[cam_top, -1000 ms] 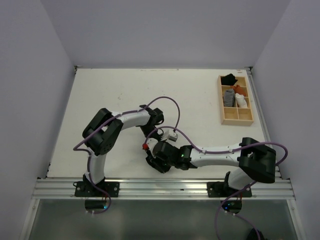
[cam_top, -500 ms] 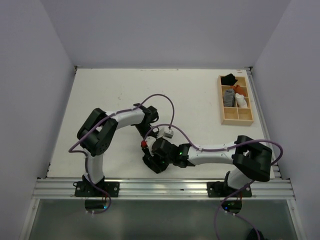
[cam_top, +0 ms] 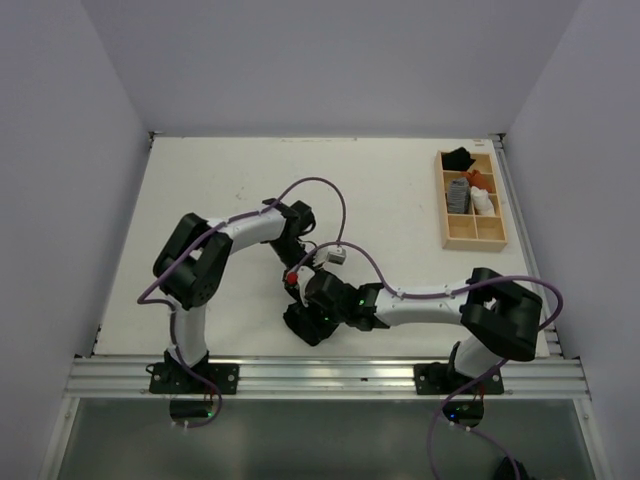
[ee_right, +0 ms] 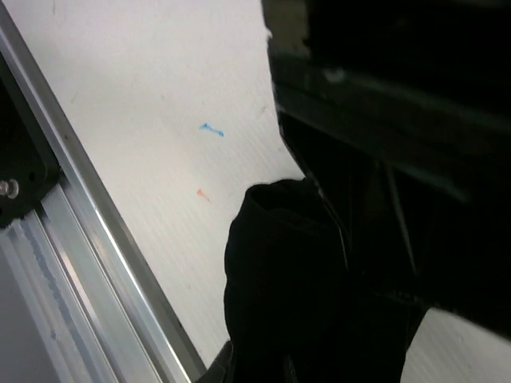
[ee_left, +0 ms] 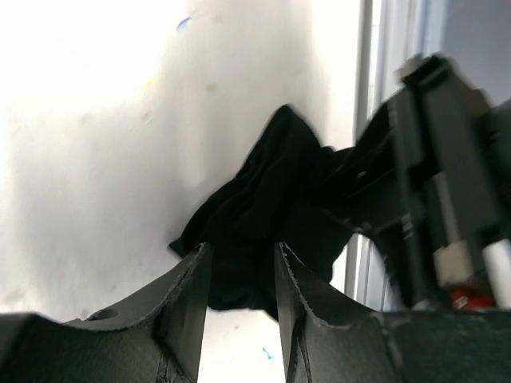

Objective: Roll the underwear

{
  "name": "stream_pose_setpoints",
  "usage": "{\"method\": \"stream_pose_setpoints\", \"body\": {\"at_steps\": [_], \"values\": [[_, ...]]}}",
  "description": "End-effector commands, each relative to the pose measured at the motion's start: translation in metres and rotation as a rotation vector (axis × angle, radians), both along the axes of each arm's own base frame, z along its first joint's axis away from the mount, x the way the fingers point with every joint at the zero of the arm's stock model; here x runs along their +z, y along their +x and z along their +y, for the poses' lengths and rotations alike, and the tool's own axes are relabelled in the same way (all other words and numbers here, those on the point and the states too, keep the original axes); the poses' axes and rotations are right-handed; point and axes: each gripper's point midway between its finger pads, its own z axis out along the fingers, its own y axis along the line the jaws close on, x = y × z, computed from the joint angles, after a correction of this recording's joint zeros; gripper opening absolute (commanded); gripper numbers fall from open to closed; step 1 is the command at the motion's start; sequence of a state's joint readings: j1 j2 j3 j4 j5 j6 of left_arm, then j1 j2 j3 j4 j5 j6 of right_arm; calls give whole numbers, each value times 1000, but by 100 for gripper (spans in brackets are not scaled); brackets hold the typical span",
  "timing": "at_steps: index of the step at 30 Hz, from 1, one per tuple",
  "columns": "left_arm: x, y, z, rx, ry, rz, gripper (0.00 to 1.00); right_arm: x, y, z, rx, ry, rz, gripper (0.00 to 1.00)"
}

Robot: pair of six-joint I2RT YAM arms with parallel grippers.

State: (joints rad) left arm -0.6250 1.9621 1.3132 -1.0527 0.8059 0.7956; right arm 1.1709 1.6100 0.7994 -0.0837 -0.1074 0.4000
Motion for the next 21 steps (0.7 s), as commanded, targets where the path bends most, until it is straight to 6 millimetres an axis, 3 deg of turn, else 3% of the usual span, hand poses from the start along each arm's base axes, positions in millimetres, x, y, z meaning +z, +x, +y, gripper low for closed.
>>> {"method": "stream_pose_setpoints", "body": {"at_steps": [1,5,9,13,16,19,20,21], "values": [[14,25,17,144,38,-88,40,-67,-32,-87,-87,-350,179,0],[20,49,30,270,59,-158,40,-64,-31,-84,-100,-328,195,0],[17,77,57,404,161,-239,39,-64,-31,-80,-113,-287,210,0],[38,124,80,620,181,-407,41,-64,-28,-80,-122,-259,219,0],[81,162,88,746,136,-612,41,-60,-19,-78,-139,-211,233,0],[143,194,96,881,41,-833,36,-56,-10,-74,-142,-142,267,0],[171,197,97,914,-23,-905,35,-56,-8,-74,-146,-133,280,0],[185,199,96,934,-74,-947,35,-55,-1,-73,-160,-104,285,0]]}}
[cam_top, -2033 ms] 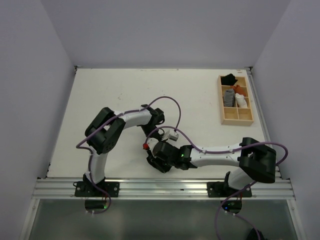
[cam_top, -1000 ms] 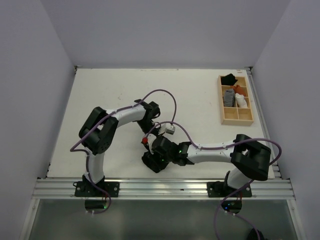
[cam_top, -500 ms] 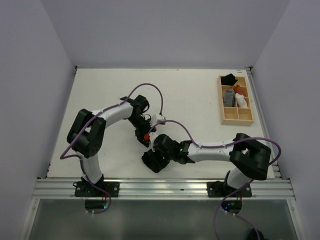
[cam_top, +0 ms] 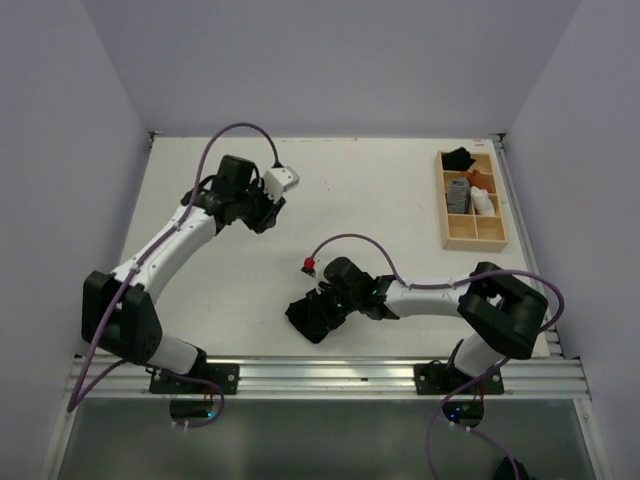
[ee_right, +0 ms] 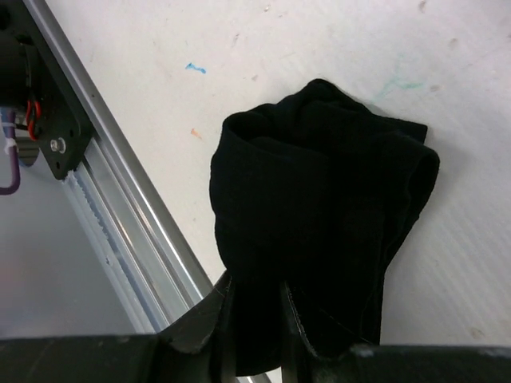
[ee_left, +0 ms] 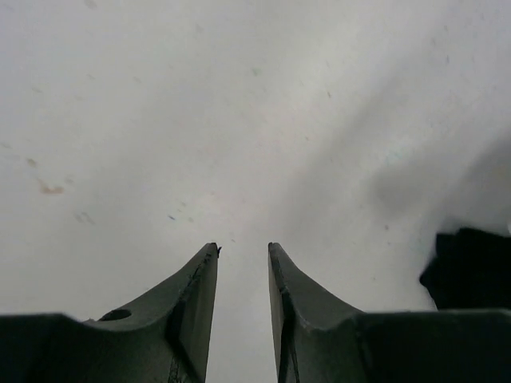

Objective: Roll the underwear

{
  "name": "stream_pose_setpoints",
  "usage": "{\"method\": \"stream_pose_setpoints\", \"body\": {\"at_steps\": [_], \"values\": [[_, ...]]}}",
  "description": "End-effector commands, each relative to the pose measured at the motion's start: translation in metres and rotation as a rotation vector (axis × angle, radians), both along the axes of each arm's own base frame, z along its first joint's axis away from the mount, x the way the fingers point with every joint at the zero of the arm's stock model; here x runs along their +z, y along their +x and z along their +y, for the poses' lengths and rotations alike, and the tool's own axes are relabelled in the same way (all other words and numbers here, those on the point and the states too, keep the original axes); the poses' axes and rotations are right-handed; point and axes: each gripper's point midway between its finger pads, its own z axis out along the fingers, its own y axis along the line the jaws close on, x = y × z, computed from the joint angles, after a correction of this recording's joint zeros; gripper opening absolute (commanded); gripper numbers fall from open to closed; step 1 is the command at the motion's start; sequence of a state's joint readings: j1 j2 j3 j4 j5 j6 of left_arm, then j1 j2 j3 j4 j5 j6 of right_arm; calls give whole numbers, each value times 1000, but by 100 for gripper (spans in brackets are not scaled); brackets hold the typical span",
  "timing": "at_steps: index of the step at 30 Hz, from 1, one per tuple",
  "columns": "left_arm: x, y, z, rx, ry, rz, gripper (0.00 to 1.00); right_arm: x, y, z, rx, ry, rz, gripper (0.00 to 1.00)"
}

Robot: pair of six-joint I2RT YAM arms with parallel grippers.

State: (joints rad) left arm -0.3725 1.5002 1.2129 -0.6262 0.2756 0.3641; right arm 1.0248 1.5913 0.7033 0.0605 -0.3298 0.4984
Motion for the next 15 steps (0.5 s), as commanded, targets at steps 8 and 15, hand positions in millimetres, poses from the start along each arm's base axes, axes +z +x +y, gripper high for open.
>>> {"method": "stream_pose_setpoints", "body": {"at_steps": [8,15], "values": [[191,46,-24,172,-464,-526,29,-52,-17,-53,-18,-72,209,0],[163,19,-60,-97,-482,-350,47,-56,-24,-49,3,17,346,0]]}}
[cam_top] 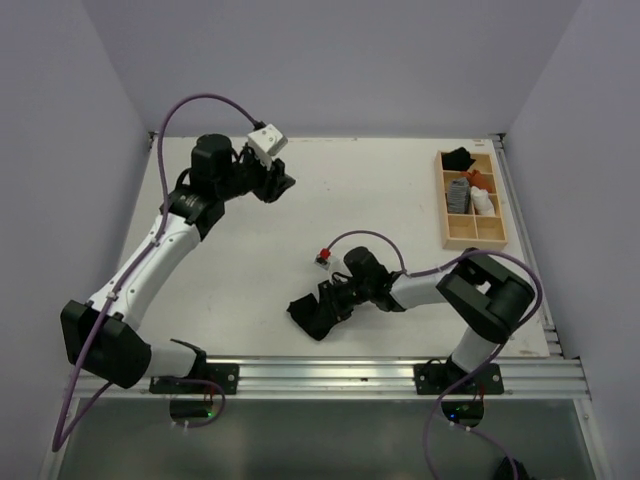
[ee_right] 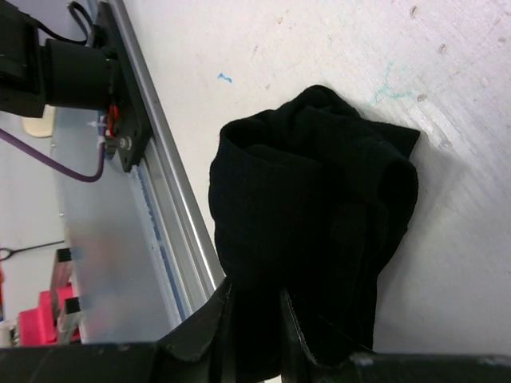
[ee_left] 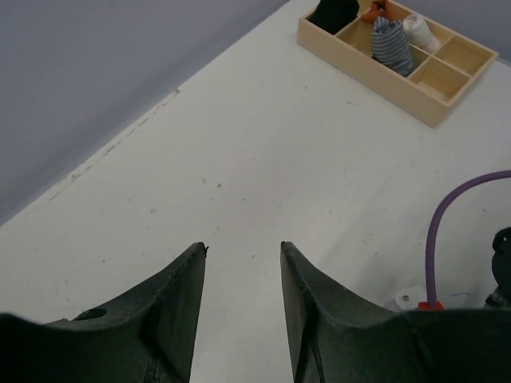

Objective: Roll the underwear

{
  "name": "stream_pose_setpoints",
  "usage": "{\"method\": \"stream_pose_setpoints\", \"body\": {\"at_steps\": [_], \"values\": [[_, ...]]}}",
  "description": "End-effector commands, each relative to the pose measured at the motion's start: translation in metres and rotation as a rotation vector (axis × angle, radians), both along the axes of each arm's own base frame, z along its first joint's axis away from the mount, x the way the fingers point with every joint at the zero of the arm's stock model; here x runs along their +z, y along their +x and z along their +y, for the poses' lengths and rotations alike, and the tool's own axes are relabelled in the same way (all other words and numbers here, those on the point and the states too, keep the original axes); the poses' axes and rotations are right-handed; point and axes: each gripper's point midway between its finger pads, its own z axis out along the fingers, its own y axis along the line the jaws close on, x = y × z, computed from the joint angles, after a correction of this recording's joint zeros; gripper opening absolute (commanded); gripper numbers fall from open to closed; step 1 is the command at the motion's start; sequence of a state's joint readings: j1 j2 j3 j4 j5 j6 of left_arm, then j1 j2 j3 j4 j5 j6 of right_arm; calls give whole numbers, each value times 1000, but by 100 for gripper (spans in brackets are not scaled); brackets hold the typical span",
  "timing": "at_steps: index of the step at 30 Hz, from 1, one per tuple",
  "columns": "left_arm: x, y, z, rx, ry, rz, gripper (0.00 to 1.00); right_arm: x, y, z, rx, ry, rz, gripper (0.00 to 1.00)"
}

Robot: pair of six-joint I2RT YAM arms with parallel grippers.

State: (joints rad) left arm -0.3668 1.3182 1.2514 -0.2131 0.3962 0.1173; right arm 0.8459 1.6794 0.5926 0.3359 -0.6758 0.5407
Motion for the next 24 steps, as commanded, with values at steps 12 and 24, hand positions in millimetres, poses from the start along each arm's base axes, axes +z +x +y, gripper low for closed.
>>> {"method": "stream_pose_setpoints", "body": {"at_steps": [12,24], "values": [[-150,-116,-12,-478,424,321,49,-57,-39,-37,76,-99,363,0],[-193,-191,-36,-802,381,388,50,-66,-41,-42,75,-103,434,0]]}}
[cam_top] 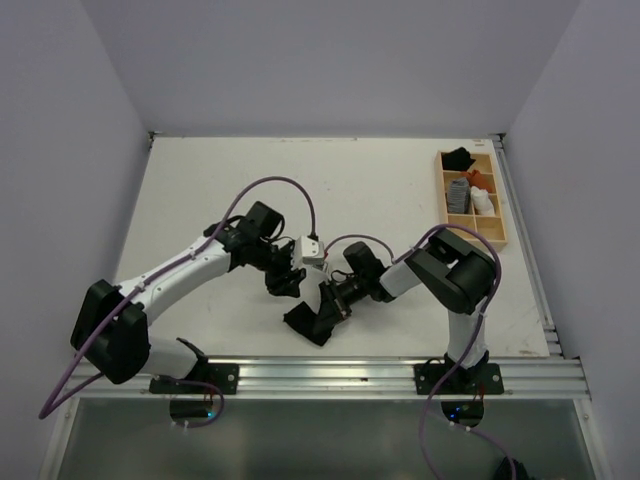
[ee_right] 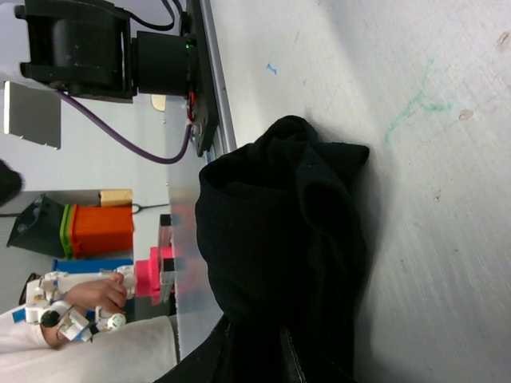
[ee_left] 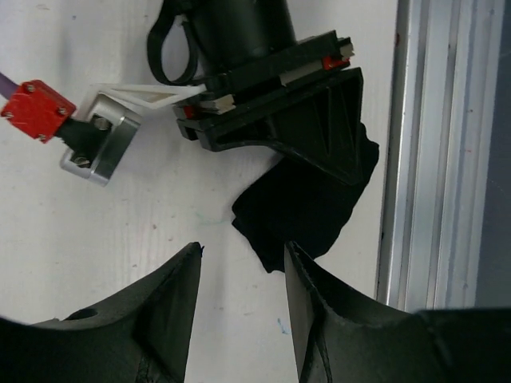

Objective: Roll the underwear

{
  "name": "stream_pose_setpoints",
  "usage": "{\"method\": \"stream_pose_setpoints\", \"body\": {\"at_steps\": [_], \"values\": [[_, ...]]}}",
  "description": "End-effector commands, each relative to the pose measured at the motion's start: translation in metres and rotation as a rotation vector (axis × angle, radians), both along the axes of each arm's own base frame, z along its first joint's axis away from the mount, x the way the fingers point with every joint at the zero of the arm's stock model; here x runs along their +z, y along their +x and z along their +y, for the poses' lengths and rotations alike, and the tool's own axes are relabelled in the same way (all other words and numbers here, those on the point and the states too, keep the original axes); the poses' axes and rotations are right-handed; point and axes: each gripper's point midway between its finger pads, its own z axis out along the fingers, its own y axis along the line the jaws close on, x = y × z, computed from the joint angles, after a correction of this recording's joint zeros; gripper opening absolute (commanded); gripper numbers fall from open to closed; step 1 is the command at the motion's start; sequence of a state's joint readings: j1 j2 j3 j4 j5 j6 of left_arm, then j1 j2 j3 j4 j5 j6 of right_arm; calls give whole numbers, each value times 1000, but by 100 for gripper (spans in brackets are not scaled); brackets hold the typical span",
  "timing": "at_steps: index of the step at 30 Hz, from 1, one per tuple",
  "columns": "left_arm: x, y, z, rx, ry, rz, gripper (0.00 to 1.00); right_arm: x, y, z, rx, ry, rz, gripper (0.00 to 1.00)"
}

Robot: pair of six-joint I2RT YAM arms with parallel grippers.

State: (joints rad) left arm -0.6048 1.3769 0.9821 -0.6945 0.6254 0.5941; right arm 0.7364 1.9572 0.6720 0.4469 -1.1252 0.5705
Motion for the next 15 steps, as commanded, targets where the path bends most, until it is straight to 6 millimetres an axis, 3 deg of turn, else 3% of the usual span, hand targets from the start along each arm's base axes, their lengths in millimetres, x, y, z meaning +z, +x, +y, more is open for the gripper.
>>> {"method": "stream_pose_setpoints", "body": {"at_steps": [1,9,15], "values": [[-3,-23,-8,-133,-78,38,50,-62,-26,-37,-62,-280,93,0],[-33,-35,-22,-238,-99,143,57,-62,-27,-38,-64,-282,99,0],[-42,-46,-25,-313,-109,173,53,-65,-26,-39,-64,-296,102,0]]}}
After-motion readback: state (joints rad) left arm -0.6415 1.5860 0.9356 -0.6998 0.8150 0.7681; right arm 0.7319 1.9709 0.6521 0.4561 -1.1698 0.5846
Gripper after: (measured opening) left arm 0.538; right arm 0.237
